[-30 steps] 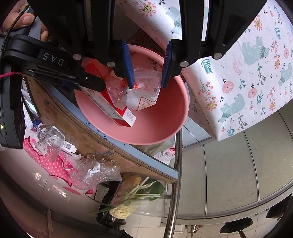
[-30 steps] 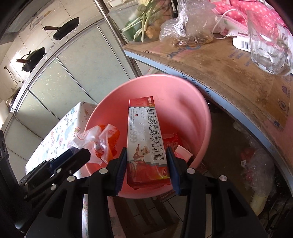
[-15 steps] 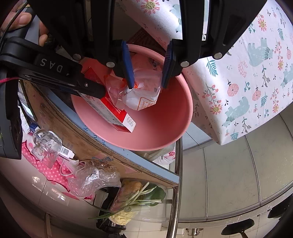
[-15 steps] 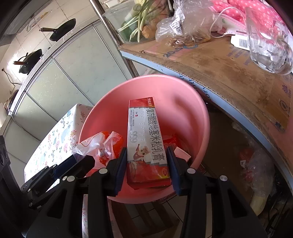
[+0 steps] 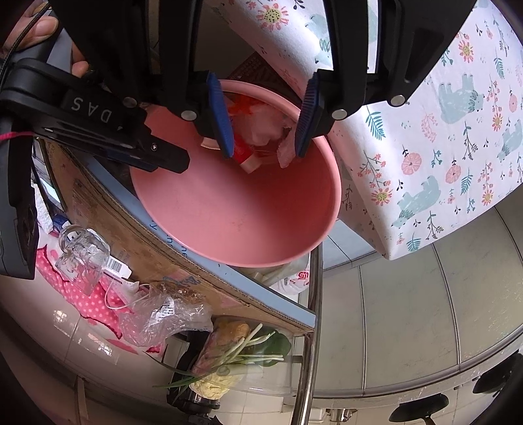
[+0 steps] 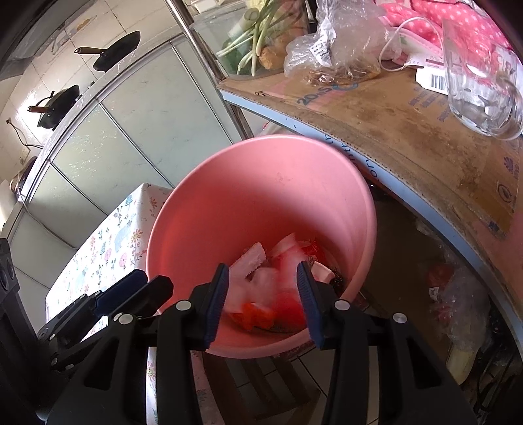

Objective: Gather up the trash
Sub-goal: 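Lower the wrapper bag and box into the bucket and open both tools, then raise both open tools out of the bucket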

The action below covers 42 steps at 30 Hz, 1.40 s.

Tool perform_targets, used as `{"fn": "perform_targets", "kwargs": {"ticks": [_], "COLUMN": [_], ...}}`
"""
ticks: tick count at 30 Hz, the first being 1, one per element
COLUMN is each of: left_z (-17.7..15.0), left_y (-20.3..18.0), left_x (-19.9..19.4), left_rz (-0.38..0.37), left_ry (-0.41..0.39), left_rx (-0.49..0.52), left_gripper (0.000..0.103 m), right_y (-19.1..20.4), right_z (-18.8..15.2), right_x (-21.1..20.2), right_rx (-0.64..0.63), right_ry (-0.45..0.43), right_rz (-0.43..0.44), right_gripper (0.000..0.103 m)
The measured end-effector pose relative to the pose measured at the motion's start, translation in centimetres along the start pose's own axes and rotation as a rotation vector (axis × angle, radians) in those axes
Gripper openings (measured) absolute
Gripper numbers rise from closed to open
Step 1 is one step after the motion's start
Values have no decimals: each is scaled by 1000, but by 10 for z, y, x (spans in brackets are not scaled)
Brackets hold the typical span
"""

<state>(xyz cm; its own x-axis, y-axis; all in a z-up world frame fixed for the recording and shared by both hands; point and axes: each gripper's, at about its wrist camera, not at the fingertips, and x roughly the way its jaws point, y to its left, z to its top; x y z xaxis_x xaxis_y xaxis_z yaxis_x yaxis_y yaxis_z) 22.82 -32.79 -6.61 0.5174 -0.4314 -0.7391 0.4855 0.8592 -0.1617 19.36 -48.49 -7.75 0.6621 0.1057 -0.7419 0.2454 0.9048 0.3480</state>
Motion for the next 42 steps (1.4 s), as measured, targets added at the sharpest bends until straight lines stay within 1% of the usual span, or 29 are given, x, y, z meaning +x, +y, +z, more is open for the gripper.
{"fn": "perform_targets", "kwargs": {"ticks": [2, 9, 11, 20, 29, 42], "left_z": [0, 0, 0, 2, 1, 2], "left_y": [0, -1, -1, -3, 2, 14], "left_x": [-3, -12, -15, -25, -34, -55], "left_rz": [3, 10, 11, 16, 11, 15], "left_ry": [-4, -18, -25, -44, -59, -87], "left_rx": [-2, -7, -7, -11, -19, -53], "left_gripper": [42, 45, 48, 53, 56, 56], "right_y": [0, 2, 1, 2, 7, 11], "right_z": [-1, -3, -3, -6, -5, -7], "right_x": [-2, -11, -14, -24, -32, -45], "right_rx": [-1, -4, -5, -13, -36, -73], "right_ry": [-7, -19, -23, -32, -48, -76], "right_rz": [-2, 3, 5, 12, 4, -12], "right_gripper": [44, 44, 44, 44, 44, 44]}}
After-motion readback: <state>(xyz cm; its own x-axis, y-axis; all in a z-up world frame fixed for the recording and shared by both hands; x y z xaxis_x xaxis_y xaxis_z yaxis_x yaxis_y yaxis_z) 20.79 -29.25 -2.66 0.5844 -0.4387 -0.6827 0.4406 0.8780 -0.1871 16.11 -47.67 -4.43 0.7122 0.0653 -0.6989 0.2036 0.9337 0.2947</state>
